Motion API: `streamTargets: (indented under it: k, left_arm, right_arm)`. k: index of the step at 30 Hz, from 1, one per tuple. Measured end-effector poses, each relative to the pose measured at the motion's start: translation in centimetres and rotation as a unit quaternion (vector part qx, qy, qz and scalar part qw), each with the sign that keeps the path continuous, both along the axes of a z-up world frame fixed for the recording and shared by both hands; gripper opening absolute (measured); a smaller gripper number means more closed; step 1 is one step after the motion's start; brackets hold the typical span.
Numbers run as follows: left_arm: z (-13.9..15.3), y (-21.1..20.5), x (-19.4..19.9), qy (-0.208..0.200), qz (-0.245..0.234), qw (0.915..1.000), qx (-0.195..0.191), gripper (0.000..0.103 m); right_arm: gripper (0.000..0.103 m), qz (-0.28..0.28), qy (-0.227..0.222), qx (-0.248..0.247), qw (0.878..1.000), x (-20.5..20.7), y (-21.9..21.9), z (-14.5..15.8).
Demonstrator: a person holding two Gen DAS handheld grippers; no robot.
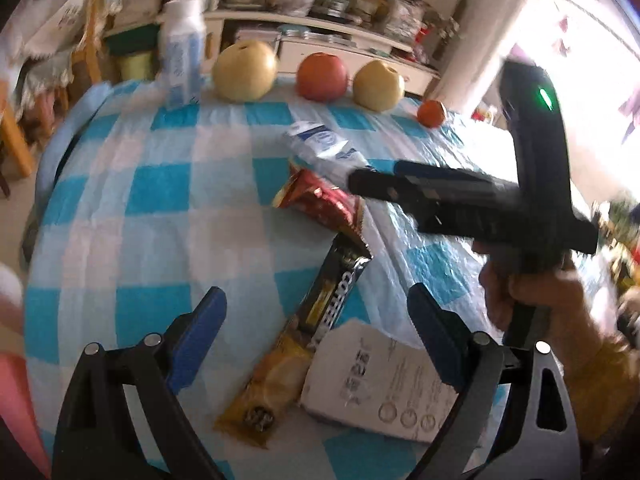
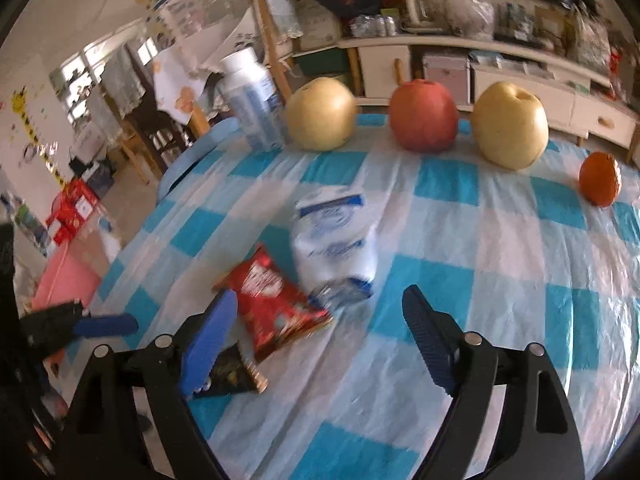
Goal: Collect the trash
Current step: 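Close left gripper on the coffee stick while right grips the white milk bag, then lift the coffee stick and milk bag and carry them toward the pink bucket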
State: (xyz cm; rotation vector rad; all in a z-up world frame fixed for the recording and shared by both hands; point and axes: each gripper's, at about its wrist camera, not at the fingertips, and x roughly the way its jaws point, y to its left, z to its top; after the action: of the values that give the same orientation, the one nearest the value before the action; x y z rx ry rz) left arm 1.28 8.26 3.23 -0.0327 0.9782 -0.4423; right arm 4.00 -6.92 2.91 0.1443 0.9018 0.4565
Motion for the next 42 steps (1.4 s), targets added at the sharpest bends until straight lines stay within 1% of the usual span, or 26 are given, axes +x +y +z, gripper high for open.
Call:
streamTargets:
  k: [1,2,3,4,5,8,11,13,15,18,22,23,24,27,29,32,36,38,42]
  left_arm:
    - [-0.1,-0.6,0.2,0.0,-0.008,0.9999,0.008,0.092]
    - [-0.4,-1.1,0.4,0.001,-0.014,0.9998,0.015,0.088]
    - [-0.6,-1.6,0.7,0.002,-0.018,0.9994,0.029,0.083]
    - [-0.9,-2.1,0.9,0.003,-0.022,0.9988,0.043,0.074]
    - [-1.2,-2.4,1.0,0.005,-0.026,0.9983,0.051,0.07]
    - [-1.8,-3.2,1.4,0.013,-0.036,0.9974,0.061,0.067]
    - [-2.1,-4.3,1.3,0.008,-0.049,0.9949,0.088,0.067]
    - [-2.3,-4.8,1.3,0.002,-0.053,0.9929,0.106,0.067]
    - [-2.3,-5.0,1.3,0.0,-0.052,0.9922,0.113,0.067]
    - [-2.4,-5.2,1.3,-0.009,-0.053,0.9908,0.124,0.065]
    - [-2.4,-5.3,1.4,-0.011,-0.051,0.991,0.123,0.064]
    - [-2.3,-5.2,1.4,-0.014,-0.05,0.9912,0.122,0.06]
    - [-2.3,-5.1,1.4,-0.016,-0.048,0.9914,0.121,0.058]
    - [-2.1,-4.7,1.5,-0.019,-0.039,0.992,0.119,0.04]
    - [-2.1,-4.3,1.6,-0.022,-0.034,0.9922,0.118,0.034]
    - [-2.1,-4.2,1.6,-0.025,-0.032,0.9921,0.119,0.031]
    - [-2.0,-3.4,1.8,-0.023,-0.016,0.994,0.105,0.028]
    - [-1.8,-2.9,1.9,-0.024,-0.007,0.9952,0.095,0.026]
    - [-1.0,-1.3,1.9,-0.026,0.014,0.9977,0.061,0.025]
  right_arm:
    - [0.084,-0.003,0.003,0.001,1.0,0.4,-0.1,-0.1]
    - [0.084,-0.005,0.006,-0.001,1.0,0.8,-0.1,-0.2]
    - [0.084,-0.005,0.006,-0.005,1.0,1.1,0.0,-0.2]
    - [0.084,-0.005,0.005,-0.013,1.0,1.5,0.2,-0.3]
    - [0.084,-0.004,0.005,-0.018,1.0,1.8,0.4,-0.5]
    - [0.084,0.002,0.004,-0.029,1.0,2.5,1.0,-0.8]
    - [0.084,0.007,-0.005,-0.045,0.999,2.8,1.5,-0.9]
    - [0.083,0.007,-0.014,-0.065,0.998,3.0,1.9,-0.9]
    - [0.075,0.007,-0.017,-0.075,0.997,3.3,2.2,-1.0]
    - [0.07,0.012,-0.014,-0.079,0.997,3.6,2.5,-1.3]
    - [0.069,0.02,-0.018,-0.093,0.995,3.4,3.1,-1.4]
    - [0.067,0.02,-0.019,-0.096,0.995,3.4,3.2,-1.4]
    - [0.059,0.021,-0.019,-0.097,0.995,3.4,3.2,-1.5]
    - [0.058,0.023,-0.019,-0.101,0.994,3.3,3.2,-1.6]
    - [0.058,0.023,-0.02,-0.103,0.994,3.1,3.2,-1.6]
    - [0.058,0.02,-0.02,-0.102,0.994,2.8,2.8,-1.5]
    - [0.058,0.015,-0.017,-0.088,0.996,2.3,2.1,-1.4]
    - [0.058,0.011,-0.015,-0.076,0.997,2.0,1.7,-1.3]
    - [0.058,0.005,-0.016,-0.056,0.998,1.2,1.0,-0.8]
